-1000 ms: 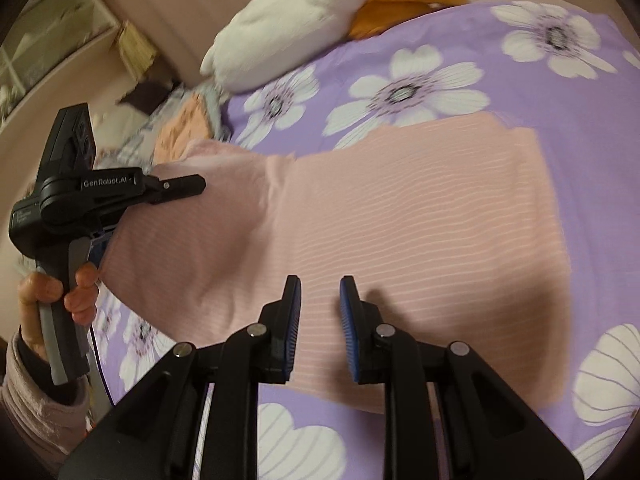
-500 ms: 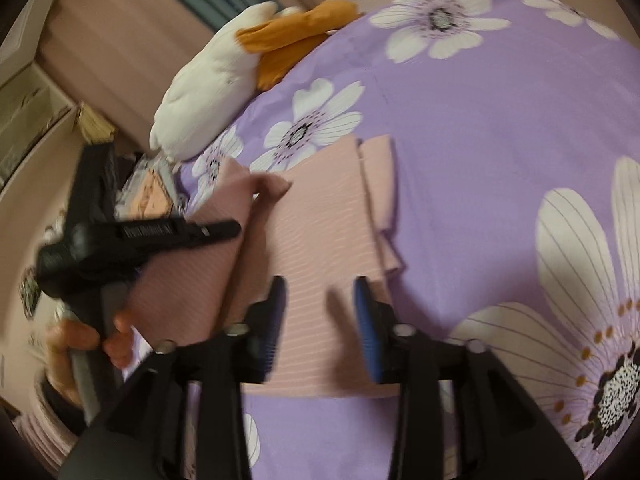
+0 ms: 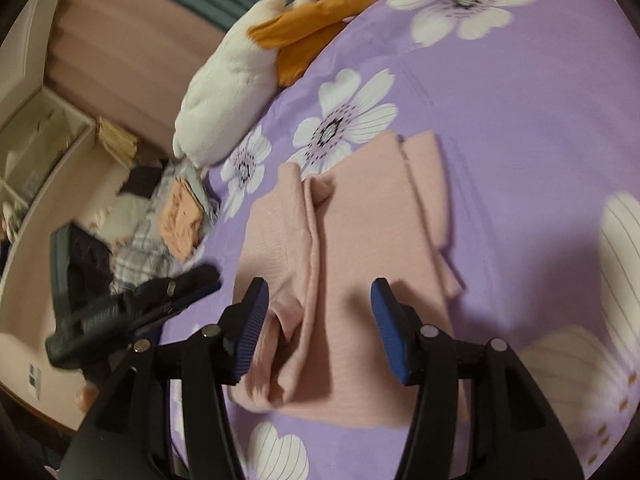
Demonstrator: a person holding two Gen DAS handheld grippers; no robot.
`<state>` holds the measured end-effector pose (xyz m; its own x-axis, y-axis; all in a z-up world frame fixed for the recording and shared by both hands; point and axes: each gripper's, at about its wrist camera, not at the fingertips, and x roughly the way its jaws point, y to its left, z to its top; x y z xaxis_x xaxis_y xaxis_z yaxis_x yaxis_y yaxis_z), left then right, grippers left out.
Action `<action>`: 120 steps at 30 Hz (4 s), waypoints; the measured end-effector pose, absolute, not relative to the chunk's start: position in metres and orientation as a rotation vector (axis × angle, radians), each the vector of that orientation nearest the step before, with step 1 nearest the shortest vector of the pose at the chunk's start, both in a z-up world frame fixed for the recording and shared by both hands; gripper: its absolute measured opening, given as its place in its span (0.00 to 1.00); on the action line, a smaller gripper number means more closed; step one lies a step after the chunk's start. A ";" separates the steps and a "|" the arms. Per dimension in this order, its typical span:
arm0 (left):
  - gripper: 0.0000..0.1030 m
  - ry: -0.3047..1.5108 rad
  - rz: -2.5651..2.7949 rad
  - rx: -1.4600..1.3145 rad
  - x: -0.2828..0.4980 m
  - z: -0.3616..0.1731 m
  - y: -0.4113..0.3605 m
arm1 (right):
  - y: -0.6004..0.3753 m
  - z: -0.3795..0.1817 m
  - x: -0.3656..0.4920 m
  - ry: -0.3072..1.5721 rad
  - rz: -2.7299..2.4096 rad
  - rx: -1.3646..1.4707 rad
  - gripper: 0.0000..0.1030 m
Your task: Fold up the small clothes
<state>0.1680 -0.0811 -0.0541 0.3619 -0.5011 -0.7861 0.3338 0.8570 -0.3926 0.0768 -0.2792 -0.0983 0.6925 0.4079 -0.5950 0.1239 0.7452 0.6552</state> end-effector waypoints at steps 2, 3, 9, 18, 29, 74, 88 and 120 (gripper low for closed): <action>0.50 1.090 -0.515 -0.186 0.162 -0.066 -0.061 | -0.271 -0.097 0.093 0.823 0.193 0.685 0.53; 0.50 1.100 -0.502 -0.192 0.160 -0.071 -0.053 | -0.268 -0.097 0.102 0.830 0.203 0.661 0.53; 0.50 1.139 -0.486 -0.236 0.153 -0.094 -0.032 | -0.258 -0.106 0.166 0.873 0.185 0.560 0.53; 0.50 1.142 -0.524 -0.243 0.155 -0.102 -0.033 | -0.250 -0.112 0.192 0.926 0.235 0.493 0.11; 0.50 1.092 -0.587 -0.184 0.157 -0.084 -0.061 | -0.298 -0.066 0.167 0.817 0.108 0.404 0.11; 0.50 1.093 -0.668 0.024 0.146 -0.096 -0.125 | -0.291 -0.071 0.094 0.806 0.151 0.275 0.24; 0.50 1.046 -0.602 0.118 0.111 -0.102 -0.123 | -0.290 -0.121 0.046 0.944 0.020 0.280 0.26; 0.50 1.088 -0.577 0.112 0.090 -0.116 -0.111 | -0.287 -0.129 0.016 0.953 -0.032 0.361 0.27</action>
<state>0.0900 -0.1108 -0.1158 0.3337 -0.3874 -0.8594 0.4945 0.8481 -0.1902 0.0161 -0.2870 -0.1288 0.5833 0.1310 -0.8016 0.1845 0.9397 0.2878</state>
